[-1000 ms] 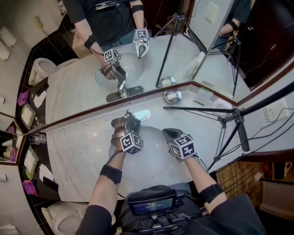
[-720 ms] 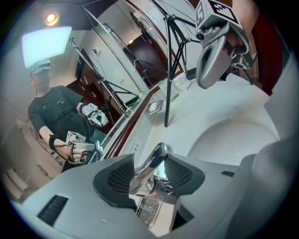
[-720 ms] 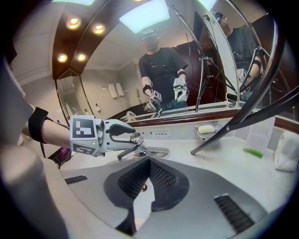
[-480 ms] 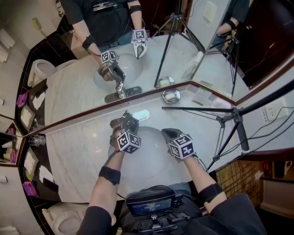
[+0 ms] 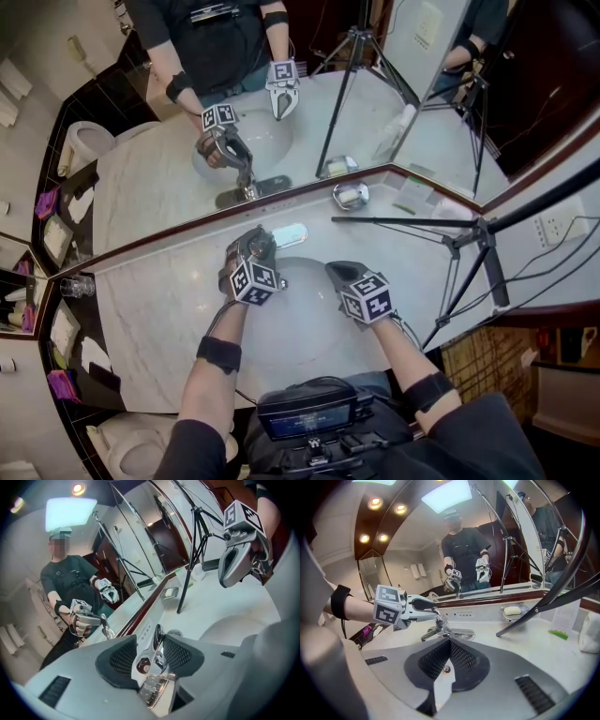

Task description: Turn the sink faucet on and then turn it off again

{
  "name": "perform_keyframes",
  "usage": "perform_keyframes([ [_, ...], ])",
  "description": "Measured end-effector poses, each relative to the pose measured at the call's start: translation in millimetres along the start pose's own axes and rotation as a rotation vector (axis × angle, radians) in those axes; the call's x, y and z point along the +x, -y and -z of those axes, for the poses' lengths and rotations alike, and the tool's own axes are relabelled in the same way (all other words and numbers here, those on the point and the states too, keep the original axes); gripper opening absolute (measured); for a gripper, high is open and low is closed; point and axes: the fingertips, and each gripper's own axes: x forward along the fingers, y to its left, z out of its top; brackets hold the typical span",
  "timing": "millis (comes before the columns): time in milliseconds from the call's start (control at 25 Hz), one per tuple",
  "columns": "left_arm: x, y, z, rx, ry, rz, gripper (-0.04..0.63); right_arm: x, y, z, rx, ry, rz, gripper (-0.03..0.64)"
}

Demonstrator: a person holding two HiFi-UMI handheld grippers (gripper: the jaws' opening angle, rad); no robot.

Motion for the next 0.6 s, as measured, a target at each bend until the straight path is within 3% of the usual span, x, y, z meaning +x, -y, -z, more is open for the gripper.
perform_keyframes([
  [280, -1, 5, 0, -0.018, -0.010, 0.005, 0.164, -1, -2, 1, -0.002, -0.001, -0.002, 0.023],
  [600, -25, 10, 0, 0.042, -0.011, -0.001, 0.137, -1, -10, -2, -0.016, 0.008, -0.021, 0.023],
])
